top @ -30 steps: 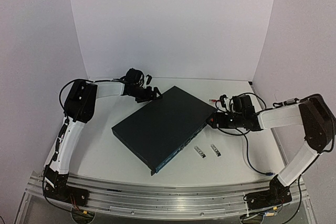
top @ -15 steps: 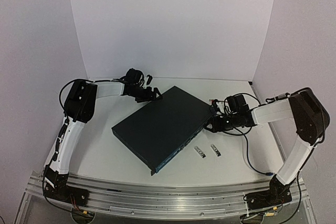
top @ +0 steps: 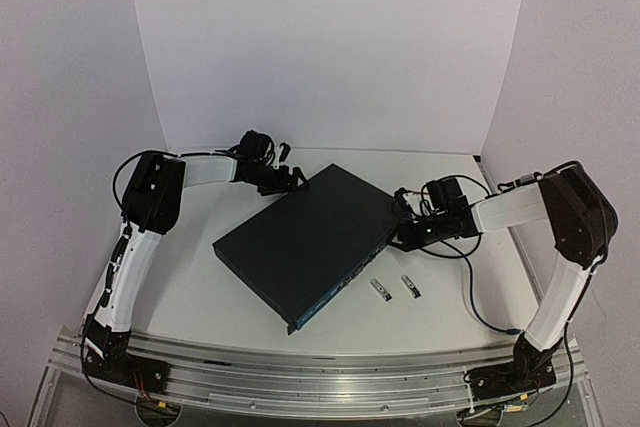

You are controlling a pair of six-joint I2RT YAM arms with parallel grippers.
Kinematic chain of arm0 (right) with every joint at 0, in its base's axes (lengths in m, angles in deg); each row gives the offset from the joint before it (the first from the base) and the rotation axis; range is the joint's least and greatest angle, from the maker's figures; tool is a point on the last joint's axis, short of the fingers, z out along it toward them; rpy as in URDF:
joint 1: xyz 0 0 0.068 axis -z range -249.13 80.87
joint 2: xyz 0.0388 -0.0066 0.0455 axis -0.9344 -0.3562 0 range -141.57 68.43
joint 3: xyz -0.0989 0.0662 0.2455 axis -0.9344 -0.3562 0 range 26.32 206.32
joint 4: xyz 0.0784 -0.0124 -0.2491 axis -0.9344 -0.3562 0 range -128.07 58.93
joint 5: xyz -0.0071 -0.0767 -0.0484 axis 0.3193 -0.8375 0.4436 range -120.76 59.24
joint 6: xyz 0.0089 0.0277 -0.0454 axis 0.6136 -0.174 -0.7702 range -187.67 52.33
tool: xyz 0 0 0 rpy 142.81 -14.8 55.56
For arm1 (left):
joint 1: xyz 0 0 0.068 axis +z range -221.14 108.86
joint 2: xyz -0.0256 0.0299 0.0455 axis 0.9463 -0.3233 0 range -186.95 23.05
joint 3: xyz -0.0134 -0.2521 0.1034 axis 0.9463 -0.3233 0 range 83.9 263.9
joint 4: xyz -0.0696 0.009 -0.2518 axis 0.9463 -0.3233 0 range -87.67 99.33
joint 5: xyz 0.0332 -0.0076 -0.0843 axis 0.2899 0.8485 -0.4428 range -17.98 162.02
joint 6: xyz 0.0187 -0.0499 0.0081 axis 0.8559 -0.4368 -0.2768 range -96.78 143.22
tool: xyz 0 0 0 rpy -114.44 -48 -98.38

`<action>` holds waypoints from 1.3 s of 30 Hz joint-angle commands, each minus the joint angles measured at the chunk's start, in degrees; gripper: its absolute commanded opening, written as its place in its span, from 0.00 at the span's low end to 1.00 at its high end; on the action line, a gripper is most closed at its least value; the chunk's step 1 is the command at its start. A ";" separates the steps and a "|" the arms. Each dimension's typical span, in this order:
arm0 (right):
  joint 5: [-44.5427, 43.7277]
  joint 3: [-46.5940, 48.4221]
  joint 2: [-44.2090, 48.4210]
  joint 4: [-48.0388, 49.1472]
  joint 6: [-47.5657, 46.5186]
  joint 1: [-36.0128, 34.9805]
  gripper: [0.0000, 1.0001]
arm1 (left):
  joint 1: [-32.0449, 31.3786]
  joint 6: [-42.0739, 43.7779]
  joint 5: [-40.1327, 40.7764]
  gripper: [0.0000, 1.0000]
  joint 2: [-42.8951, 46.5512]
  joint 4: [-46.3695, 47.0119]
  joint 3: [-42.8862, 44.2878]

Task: Pull the plug from the switch port

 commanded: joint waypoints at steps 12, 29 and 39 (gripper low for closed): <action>-3.29 3.79 -3.01 -0.31 -8.80 -2.30 0.33 | -0.21 -0.96 -0.01 0.94 -1.46 -5.27 -1.66; -10.00 5.61 -1.85 1.09 -13.17 -5.17 0.12 | -0.17 -1.44 0.11 0.94 -1.76 -4.75 -2.21; -11.77 1.13 -1.03 -1.43 -6.60 -5.24 0.00 | 0.12 -3.06 2.95 0.94 -3.30 -5.89 -1.30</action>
